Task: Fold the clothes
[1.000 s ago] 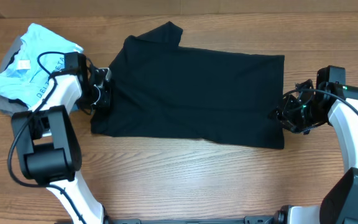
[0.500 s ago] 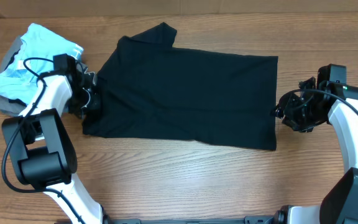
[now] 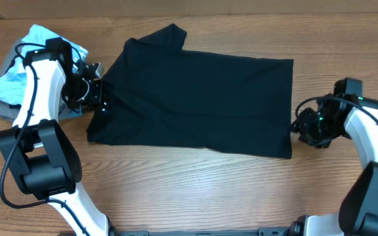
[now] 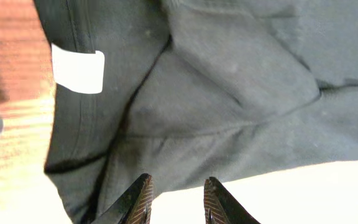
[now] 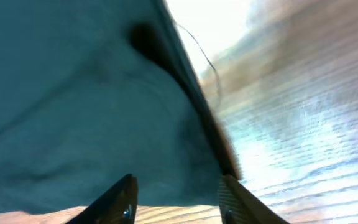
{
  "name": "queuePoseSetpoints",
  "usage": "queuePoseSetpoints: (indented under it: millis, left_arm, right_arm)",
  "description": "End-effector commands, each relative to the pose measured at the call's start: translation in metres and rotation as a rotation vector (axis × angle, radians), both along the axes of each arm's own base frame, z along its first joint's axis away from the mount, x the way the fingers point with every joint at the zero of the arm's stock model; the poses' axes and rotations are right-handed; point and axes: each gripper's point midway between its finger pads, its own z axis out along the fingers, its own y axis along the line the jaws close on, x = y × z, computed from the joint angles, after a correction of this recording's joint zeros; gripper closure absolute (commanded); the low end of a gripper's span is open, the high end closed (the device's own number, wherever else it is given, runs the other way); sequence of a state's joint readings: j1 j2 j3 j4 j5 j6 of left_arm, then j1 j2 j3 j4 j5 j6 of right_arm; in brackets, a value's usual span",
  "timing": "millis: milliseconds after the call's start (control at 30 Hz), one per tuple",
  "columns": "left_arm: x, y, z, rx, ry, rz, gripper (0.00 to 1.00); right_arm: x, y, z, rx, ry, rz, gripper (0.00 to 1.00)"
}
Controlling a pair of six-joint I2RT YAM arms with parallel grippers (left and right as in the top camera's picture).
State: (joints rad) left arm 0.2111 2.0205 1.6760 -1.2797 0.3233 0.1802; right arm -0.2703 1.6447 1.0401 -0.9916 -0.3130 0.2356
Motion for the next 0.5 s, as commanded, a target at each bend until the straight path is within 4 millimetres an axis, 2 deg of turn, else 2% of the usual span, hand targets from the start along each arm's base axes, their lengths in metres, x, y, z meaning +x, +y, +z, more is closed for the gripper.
queuePoseSetpoints:
  millis: [0,67,133,233,333,400,467]
  left_arm:
    - [-0.003,-0.005,0.012,-0.025,-0.010,-0.037,0.70]
    - [-0.009,-0.005,0.013,-0.017,0.012,-0.040,0.70]
    - [-0.013,-0.004,0.013,-0.016,0.031,-0.041,0.70]
    - [-0.017,-0.005,0.013,-0.019,0.043,-0.051,0.69]
    - [-0.019,-0.005,0.011,-0.017,0.048,-0.051,0.70]
    - [-0.019,-0.005,0.010,-0.017,0.049,-0.051,0.69]
    - [-0.020,-0.005,0.009,-0.018,0.052,-0.053,0.69]
  right_arm:
    - [-0.020,0.002,-0.023,-0.008,0.089,-0.017,0.55]
    - [-0.031,0.001,-0.033,-0.020,0.128,-0.019,0.50]
    - [-0.039,0.002,-0.043,-0.021,0.148,-0.018,0.50]
    - [-0.040,0.010,-0.051,0.018,0.130,-0.010,0.69]
    - [-0.038,0.006,-0.052,-0.005,0.122,-0.004,0.89]
    - [-0.038,-0.002,-0.053,-0.035,0.123,-0.020,0.95]
    - [-0.036,-0.007,-0.054,-0.052,0.121,-0.039,0.96]
